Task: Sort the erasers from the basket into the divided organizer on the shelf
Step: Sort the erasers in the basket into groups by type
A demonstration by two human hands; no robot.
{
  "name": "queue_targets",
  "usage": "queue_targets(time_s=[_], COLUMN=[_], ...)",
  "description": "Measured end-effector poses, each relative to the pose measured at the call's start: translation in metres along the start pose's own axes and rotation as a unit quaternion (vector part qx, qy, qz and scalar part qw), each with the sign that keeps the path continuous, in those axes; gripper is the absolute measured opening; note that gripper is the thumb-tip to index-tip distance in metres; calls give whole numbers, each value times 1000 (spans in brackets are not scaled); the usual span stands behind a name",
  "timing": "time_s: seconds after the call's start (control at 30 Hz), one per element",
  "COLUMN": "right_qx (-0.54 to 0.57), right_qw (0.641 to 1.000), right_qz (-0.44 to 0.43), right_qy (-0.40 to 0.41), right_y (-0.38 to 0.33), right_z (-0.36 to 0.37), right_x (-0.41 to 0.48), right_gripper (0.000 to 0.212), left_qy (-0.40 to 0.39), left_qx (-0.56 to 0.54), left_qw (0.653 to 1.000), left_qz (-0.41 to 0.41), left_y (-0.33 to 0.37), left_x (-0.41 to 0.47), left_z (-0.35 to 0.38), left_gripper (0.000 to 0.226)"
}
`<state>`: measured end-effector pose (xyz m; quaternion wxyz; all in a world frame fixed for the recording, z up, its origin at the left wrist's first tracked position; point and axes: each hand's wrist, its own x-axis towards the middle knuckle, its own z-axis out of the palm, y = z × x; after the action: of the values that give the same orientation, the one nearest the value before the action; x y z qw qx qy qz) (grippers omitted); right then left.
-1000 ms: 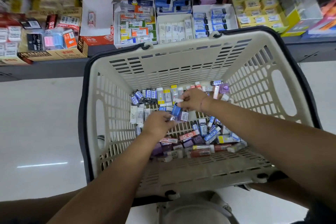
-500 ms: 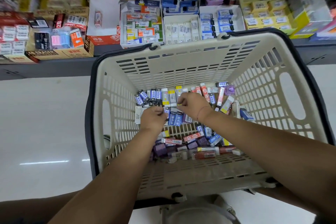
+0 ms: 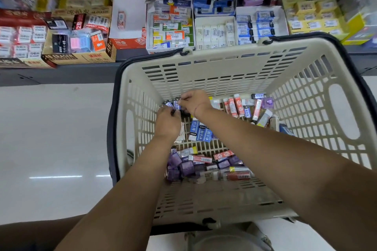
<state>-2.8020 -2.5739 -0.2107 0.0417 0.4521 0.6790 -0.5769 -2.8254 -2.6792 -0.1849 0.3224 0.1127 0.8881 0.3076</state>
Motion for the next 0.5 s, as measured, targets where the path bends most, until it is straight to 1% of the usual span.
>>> queue_targets(time_s=[0.07, 0.1, 0.17, 0.23, 0.4, 0.5], right_qx=[-72, -91, -106, -127, -166, -162], right_qw=[997, 994, 992, 988, 984, 985], right_qz=[-27, -35, -36, -38, -46, -48], right_qy=[25, 42, 66, 75, 46, 32], right_y=[-1, -1, 0, 1, -1, 2], right_z=[6, 7, 11, 15, 14, 4], right_x=[-2, -4, -8, -10, -9, -7], right_gripper=[9, 13, 19, 19, 12, 8], left_qy=[8, 17, 29, 34, 18, 13], left_qx=[-11, -16, -22, -26, -55, -49], left_qw=[1000, 999, 999, 999, 998, 999], left_qz=[-23, -31, -34, -27, -3, 0], left_y=[-1, -1, -1, -1, 1, 7], left_x=[4, 4, 4, 1, -4, -5], left_z=[0, 0, -2, -3, -3, -4], left_gripper=[29, 27, 25, 27, 29, 31])
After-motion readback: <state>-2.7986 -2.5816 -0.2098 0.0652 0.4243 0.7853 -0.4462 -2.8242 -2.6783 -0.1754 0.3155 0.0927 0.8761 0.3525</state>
